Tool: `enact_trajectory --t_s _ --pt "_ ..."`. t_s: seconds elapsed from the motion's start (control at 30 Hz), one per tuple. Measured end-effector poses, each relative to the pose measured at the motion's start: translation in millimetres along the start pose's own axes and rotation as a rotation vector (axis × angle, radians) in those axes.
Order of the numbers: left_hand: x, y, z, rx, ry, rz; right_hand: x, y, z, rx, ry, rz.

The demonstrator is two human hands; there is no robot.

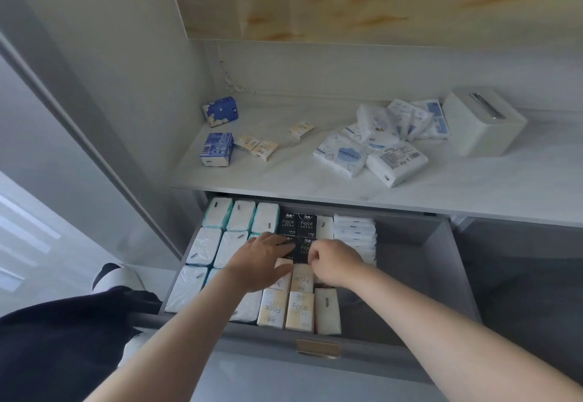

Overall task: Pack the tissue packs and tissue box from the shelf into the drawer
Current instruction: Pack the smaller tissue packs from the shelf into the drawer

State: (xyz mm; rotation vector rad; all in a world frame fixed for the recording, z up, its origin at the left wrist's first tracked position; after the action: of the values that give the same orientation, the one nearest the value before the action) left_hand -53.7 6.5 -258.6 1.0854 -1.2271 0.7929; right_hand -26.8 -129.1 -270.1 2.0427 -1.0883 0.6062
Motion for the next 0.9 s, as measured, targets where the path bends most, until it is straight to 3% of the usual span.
enact_trajectory --t_s 0.3,0.53,0.77,0.9 --pt "96.9 -59.3 -58.5 0.165 0.123 0.247 86.5 -48.7 -66.6 0.271 0.053 0.285" --pt "107.3 -114.2 -120.9 0.253 -0.098 0.224 129.0 -136.8 -105.3 0.298 0.191 0.347" --pt "72.9 -167.6 -167.5 0.265 -0.152 0.027 142.5 -227.9 -103.3 0.037 0.490 0.218" --pt "76.6 -179.9 -164.4 0.237 -0.060 0.125 137.8 -250.0 -94.6 0.008 0.451 0.164"
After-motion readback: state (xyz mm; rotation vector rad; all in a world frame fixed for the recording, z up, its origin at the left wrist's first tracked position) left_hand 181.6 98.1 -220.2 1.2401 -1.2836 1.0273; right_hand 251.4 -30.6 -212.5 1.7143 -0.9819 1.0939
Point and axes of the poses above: each hand's wrist, its own y-axis away from the middle knuckle, its own x-axis out of the back of the hand, z = x × y, the point moved 9 cm from there along -y, towards the middle knuckle, and after that the axes turned 12 degrees about -y, right-handed, at the moved point
